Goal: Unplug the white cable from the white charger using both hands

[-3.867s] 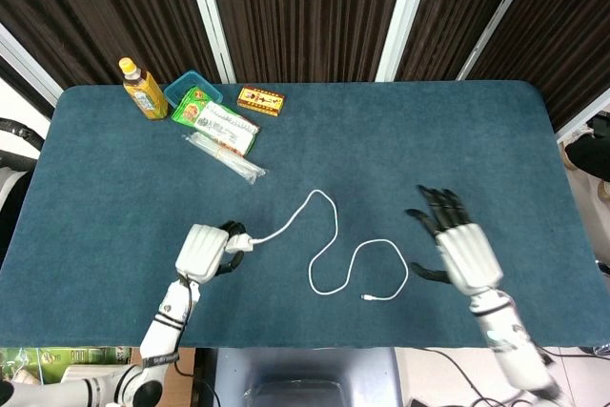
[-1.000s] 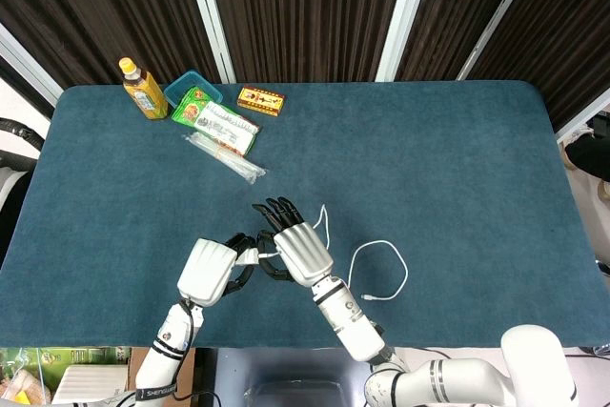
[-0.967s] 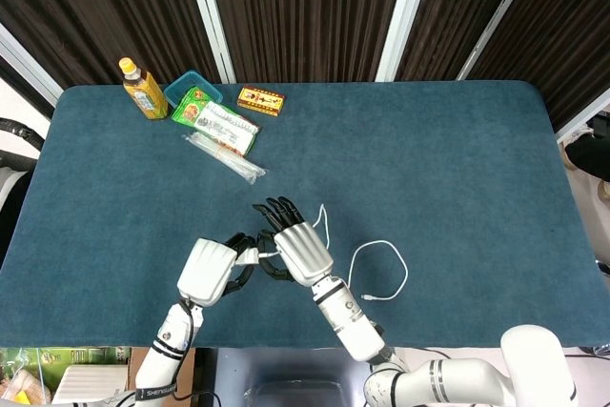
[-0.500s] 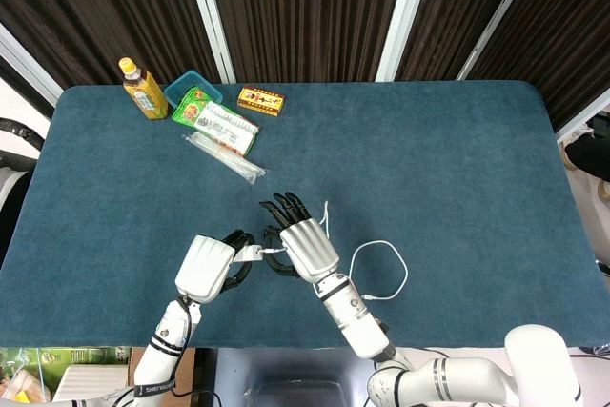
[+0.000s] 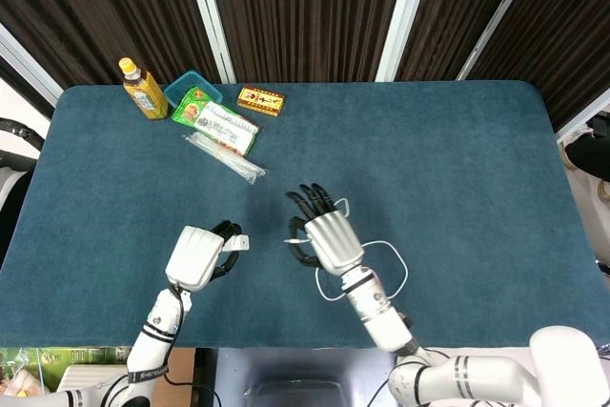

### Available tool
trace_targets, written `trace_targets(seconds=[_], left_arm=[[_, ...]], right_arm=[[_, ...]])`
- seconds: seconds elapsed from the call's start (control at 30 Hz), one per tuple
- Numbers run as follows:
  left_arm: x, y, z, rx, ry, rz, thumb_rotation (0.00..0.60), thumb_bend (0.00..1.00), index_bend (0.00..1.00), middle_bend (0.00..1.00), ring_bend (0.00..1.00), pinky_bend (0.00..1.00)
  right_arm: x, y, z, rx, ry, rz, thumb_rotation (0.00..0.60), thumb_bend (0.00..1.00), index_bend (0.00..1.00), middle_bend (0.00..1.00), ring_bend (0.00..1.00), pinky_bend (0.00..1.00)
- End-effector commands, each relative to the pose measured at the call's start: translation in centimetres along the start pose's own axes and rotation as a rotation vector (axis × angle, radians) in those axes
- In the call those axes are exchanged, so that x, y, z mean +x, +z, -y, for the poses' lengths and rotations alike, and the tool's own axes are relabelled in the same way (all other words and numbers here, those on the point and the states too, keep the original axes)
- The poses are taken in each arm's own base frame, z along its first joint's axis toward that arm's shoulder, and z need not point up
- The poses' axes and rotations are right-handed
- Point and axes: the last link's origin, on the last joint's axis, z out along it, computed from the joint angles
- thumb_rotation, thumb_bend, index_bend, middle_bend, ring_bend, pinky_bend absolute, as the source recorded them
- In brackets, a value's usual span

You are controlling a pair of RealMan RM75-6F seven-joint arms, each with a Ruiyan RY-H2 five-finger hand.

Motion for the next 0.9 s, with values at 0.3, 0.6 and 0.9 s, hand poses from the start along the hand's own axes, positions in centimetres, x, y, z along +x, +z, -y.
trace_targets(seconds=[0.3,0.6,0.9], left_arm=[[-5.2,1.9,4.6,0.069,0.068,0.085,0.6,0.58,0.68,0.7,1.0,1.0],[-6.5,2.4,5.7,0.047,0.128,0.13,0.6,0.52,0.48,0.5,1.0,1.0],[-6.6,2.3,6.0,0.053,0.121,0.153,0.6,0.47,0.27,0.27,1.0,1.0]], right_arm=[[-4.4,-0.1,-7.1,-0.164,-0.077,0.122,0.6,0.65,0.73,0.23,0.0,0.0],[-4.9,0.1,-7.2,-0.147,-0.068,0.165,0.6,0.64,0.49,0.2,0.0,0.0],[-3.5,-0.5,-6.9,-0.119,-0.083,0.148,0.6,0.58,0.13,0.09,0.0,0.0]])
